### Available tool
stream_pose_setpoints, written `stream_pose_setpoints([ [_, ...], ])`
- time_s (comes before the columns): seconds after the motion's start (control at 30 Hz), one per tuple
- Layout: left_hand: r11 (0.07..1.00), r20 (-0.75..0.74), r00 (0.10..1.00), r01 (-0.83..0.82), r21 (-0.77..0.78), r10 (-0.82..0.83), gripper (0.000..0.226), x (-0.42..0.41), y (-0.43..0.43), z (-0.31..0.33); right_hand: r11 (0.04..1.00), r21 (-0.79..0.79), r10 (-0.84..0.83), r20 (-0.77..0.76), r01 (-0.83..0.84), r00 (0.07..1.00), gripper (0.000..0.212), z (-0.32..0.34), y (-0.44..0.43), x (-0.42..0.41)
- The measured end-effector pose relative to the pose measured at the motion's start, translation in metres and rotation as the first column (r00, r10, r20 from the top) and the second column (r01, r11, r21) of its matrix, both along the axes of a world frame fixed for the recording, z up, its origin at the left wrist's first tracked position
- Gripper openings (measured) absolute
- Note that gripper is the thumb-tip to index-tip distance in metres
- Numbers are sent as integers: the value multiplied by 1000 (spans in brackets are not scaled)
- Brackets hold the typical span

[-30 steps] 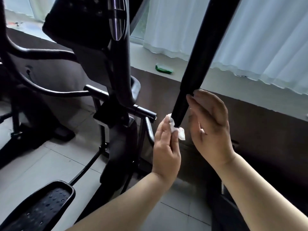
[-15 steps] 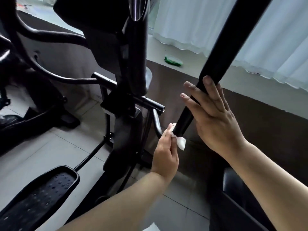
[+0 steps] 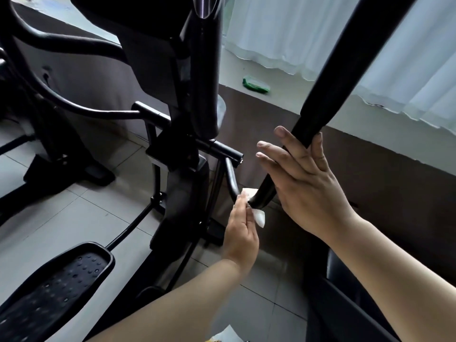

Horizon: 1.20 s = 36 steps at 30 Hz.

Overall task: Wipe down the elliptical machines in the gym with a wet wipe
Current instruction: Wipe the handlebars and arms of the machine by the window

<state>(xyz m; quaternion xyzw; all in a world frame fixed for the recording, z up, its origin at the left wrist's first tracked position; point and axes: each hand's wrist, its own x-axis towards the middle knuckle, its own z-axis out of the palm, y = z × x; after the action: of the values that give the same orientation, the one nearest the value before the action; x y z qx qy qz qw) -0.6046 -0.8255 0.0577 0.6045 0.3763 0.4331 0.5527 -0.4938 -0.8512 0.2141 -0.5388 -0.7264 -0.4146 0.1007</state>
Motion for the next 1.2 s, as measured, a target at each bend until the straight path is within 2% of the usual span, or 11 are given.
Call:
stream_pose_setpoints([
  [0.17, 995, 158, 985, -82, 60, 72, 38, 16, -6, 48, 999, -30, -26, -8, 25, 1000, 42, -5, 4, -1],
  [0.27, 986, 147, 984, -119, 117, 101, 39, 16, -7, 34, 999, -14, -33, 19, 33, 999, 39, -8, 6, -1],
  [0.37, 992, 41, 993, -104, -75, 107, 36, 11, -2, 3, 1000, 20, -13, 48, 12, 999, 35, -11, 6, 1],
  [0.47, 962, 61, 986, -137, -235, 156, 30, 14, 0, 9, 1000, 23, 15, 101, -17, 995, 36, -16, 7, 5],
  [0.6, 966, 207, 964, -117, -229, 166, 30, 23, -20, 47, 999, 13, 34, 179, -37, 983, 36, -18, 9, 14],
  [0.67, 969, 183, 966, -149, -199, 185, 31, 24, -24, 44, 998, 15, 50, 182, -53, 982, 35, -18, 10, 15],
  [0.83, 871, 130, 955, -179, -457, 265, 38, 28, -15, 25, 994, -3, 111, 183, -112, 977, 30, -18, 10, 19],
  [0.93, 902, 185, 932, -229, -367, 312, 32, 37, -27, 48, 993, -22, 120, 190, -118, 975, 29, -20, 10, 21],
  [1.07, 905, 186, 909, -311, -292, 373, 39, 48, -37, 49, 992, -57, 125, 235, -115, 964, 33, -22, 10, 25],
  [1.13, 869, 157, 899, -333, -365, 410, 43, 53, -32, 36, 990, -57, 139, 258, -129, 956, 35, -22, 11, 27],
  [1.2, 794, 143, 887, -308, -525, 438, 45, 56, -24, 29, 988, -43, 157, 260, -151, 953, 36, -23, 13, 29],
])
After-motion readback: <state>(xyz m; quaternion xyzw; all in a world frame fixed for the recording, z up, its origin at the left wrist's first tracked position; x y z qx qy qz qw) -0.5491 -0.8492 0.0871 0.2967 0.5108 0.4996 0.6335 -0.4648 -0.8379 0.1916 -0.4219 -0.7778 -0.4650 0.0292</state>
